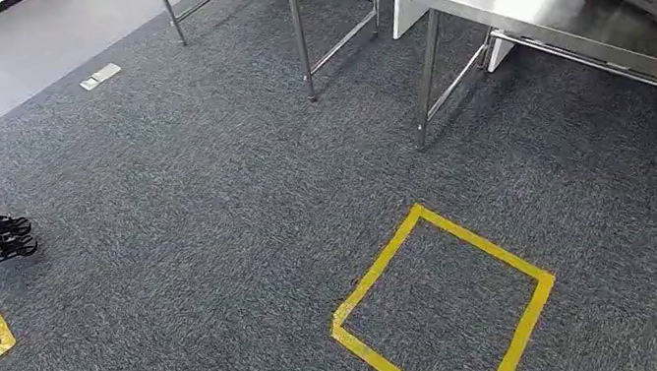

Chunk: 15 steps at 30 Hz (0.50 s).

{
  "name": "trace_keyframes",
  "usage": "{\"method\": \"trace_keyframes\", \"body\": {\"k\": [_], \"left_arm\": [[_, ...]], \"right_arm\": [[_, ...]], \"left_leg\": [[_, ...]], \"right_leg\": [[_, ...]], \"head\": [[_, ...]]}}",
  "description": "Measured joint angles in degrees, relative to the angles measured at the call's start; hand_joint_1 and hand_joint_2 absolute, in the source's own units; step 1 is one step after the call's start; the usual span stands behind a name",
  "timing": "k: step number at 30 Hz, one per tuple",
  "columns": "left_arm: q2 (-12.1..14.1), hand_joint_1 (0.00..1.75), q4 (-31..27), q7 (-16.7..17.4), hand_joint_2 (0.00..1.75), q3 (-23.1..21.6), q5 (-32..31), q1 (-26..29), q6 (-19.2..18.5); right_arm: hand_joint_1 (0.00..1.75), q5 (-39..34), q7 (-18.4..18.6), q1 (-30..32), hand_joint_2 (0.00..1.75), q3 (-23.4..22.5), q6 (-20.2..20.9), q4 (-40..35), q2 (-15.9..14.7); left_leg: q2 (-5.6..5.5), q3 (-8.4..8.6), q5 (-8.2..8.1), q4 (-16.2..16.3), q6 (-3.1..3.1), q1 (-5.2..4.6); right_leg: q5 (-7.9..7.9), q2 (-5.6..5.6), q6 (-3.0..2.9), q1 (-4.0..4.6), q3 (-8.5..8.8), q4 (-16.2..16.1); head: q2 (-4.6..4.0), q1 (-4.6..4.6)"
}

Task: Take the parts from the cabinet and place them on the table.

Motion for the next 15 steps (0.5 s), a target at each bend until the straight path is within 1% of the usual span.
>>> {"method": "trace_keyframes", "body": {"k": [1,2,3,4,5,6,7,8,9,10,11,12,13,14,15], "left_arm": [[0.0,0.0,0.0,0.07,0.0,0.18,0.0,-0.04,0.2],[-0.06,0.0,0.0,0.11,0.0,0.2,0.02,-0.11,0.48],[-0.35,0.0,0.0,0.13,0.0,0.24,0.04,-0.28,0.68],[-0.39,0.0,0.0,0.13,0.0,0.31,0.09,-0.3,0.92],[-0.48,0.0,0.0,0.13,0.0,0.42,0.13,-0.26,1.03],[-0.5,0.0,0.0,0.15,0.0,0.61,0.31,-0.2,1.05],[-0.59,0.0,0.0,0.15,0.0,0.77,0.44,-0.16,1.13],[-0.7,0.0,0.0,0.17,0.0,0.79,0.44,-0.16,1.22],[-0.68,0.0,-0.02,0.2,0.0,0.92,0.44,-0.19,1.38],[-0.7,0.0,-0.07,0.22,0.0,1.1,0.35,-0.27,1.44],[-0.85,0.0,-0.11,0.41,0.0,1.35,0.02,-0.27,1.49],[-0.94,0.0,-0.13,0.78,0.0,1.71,-0.26,-0.22,1.51],[-1.03,0.0,-0.28,1.26,0.0,1.99,-0.74,-0.12,1.51],[-1.22,0.0,-0.53,1.77,0.0,2.34,-1.16,0.03,1.53],[-1.36,0.0,-0.74,2.08,0.0,2.82,-1.66,0.14,1.53]], "right_arm": [[0.0,0.24,0.02,-0.14,0.0,0.24,0.09,0.0,0.07],[0.0,0.52,0.09,-0.27,0.0,0.57,0.15,0.0,0.05],[0.0,0.77,0.2,-0.24,0.0,0.79,0.24,0.0,-0.04],[0.0,1.03,0.37,-0.26,0.0,1.03,0.28,-0.02,-0.04],[0.0,1.16,0.44,-0.4,0.0,1.2,0.33,-0.02,-0.04],[0.0,1.4,0.55,-0.52,0.0,1.4,0.44,-0.02,-0.04],[0.0,1.57,0.55,-0.6,0.0,1.53,0.46,-0.02,-0.04],[0.0,1.92,0.55,-0.65,0.0,1.75,0.46,-0.02,-0.13],[0.0,2.05,0.55,-0.59,0.0,1.94,0.46,0.0,-0.05],[0.0,2.12,0.55,-0.53,0.0,2.18,0.5,0.0,0.0],[0.0,2.38,0.55,-0.47,0.0,2.38,0.52,0.02,-0.02],[0.0,2.62,0.55,-0.31,0.0,2.47,0.54,0.02,-0.04],[0.0,2.93,0.57,-0.22,0.0,2.56,0.57,0.04,-0.07],[0.0,3.12,0.68,-0.2,0.0,2.71,0.59,0.04,-0.09],[0.0,3.28,0.72,-0.2,0.0,2.78,0.59,0.04,-0.11]], "left_leg": [[0.96,3.33,2.17,-5.81,-0.02,0.17],[3.63,6.27,3.14,-10.83,-0.1,0.24],[3.53,6.39,2.94,-11.4,0.19,-0.21],[2.81,6.1,3.04,-11.34,0.69,-0.24],[2.4,5.79,3.07,-11.24,0.97,-0.55],[1.9,5.58,3.14,-11.24,1.41,-0.81],[1.3,5.58,3.54,-11.65,2.02,-0.86],[0.85,5.55,3.96,-11.91,2.66,-0.57],[0.42,5.3,4.14,-11.91,3.01,-0.54],[-0.02,5.04,4.28,-11.9,3.26,-0.58],[-0.73,4.78,4.41,-11.89,3.45,-0.73],[-1.43,4.6,4.51,-11.88,3.59,-0.83],[-2.07,4.53,4.6,-11.87,3.66,-0.94],[-2.81,4.52,4.68,-11.86,3.7,-1.04],[-3.51,4.56,4.76,-11.86,3.67,-1.08]], "right_leg": [[-0.07,-0.48,0.11,-0.07,0.15,0.02],[-0.29,-0.95,0.49,0.15,0.73,0.23],[-0.56,-1.24,0.93,0.76,-0.03,0.61],[-0.56,-1.56,1.19,0.79,0.49,0.49],[-0.43,-2.02,1.49,0.81,0.57,0.44],[-0.31,-2.42,1.96,0.81,0.71,0.31],[-0.44,-2.86,2.36,0.73,0.73,0.36],[-1.48,-0.45,2.62,0.23,-0.04,1.56],[-3.13,1.54,2.31,0.21,-1.33,4.25],[-5.19,2.75,2.02,0.2,-3.46,8.72],[-7.38,3.34,1.81,0.18,-6.23,14.4],[-8.59,3.57,1.84,0.31,-8.28,18.52],[-8.68,3.73,2.14,0.37,-9.18,20.27],[-7.64,3.79,2.53,0.38,-8.65,18.92],[-5.78,3.95,2.96,0.42,-6.77,15.21]], "head": [[0.0,0.0],[0.0,0.0],[0.0,-0.09],[0.0,0.4],[0.0,0.5],[0.0,0.5],[0.0,0.39],[0.0,0.55],[0.0,0.7],[0.0,0.81],[0.0,0.74],[0.0,0.87],[0.0,0.87],[0.0,0.85],[0.0,0.9]]}}
